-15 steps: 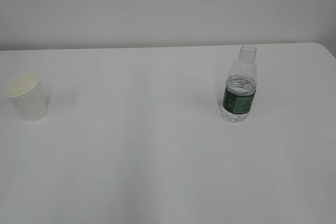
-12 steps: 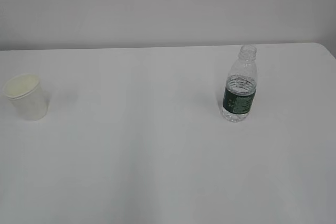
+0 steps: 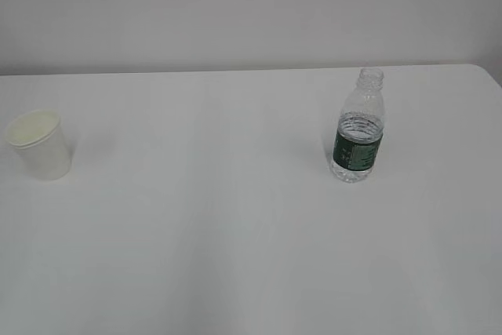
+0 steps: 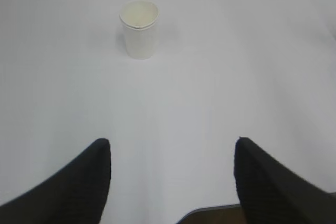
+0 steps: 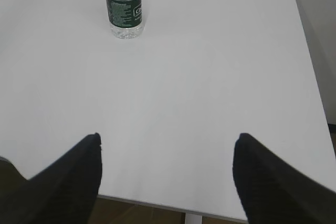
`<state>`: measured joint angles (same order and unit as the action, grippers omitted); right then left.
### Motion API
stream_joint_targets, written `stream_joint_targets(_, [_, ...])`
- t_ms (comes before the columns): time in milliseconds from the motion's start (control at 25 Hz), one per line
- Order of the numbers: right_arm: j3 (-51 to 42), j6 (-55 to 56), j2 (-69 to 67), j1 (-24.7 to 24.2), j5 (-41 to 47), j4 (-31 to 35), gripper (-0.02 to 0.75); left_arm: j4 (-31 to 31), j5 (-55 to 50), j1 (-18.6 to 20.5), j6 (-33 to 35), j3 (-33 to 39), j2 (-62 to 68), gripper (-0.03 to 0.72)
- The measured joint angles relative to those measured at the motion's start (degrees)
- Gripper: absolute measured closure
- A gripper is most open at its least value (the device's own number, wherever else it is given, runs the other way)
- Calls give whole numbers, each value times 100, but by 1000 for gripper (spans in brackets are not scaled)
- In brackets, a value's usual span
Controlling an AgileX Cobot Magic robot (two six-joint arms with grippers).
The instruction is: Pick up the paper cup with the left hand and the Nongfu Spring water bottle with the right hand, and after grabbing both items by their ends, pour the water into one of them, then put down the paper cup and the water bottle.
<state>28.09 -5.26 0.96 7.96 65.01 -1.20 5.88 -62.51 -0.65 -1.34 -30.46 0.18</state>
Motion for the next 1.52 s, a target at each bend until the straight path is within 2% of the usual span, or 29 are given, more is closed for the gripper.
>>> stream_joint_targets(1120, [63, -25, 0, 0, 0, 0, 148, 116, 0, 0, 0, 0, 0, 166])
stream_joint_targets(1520, [170, -51, 0, 0, -443, 120, 148, 248, 441, 0, 0, -52, 0, 174])
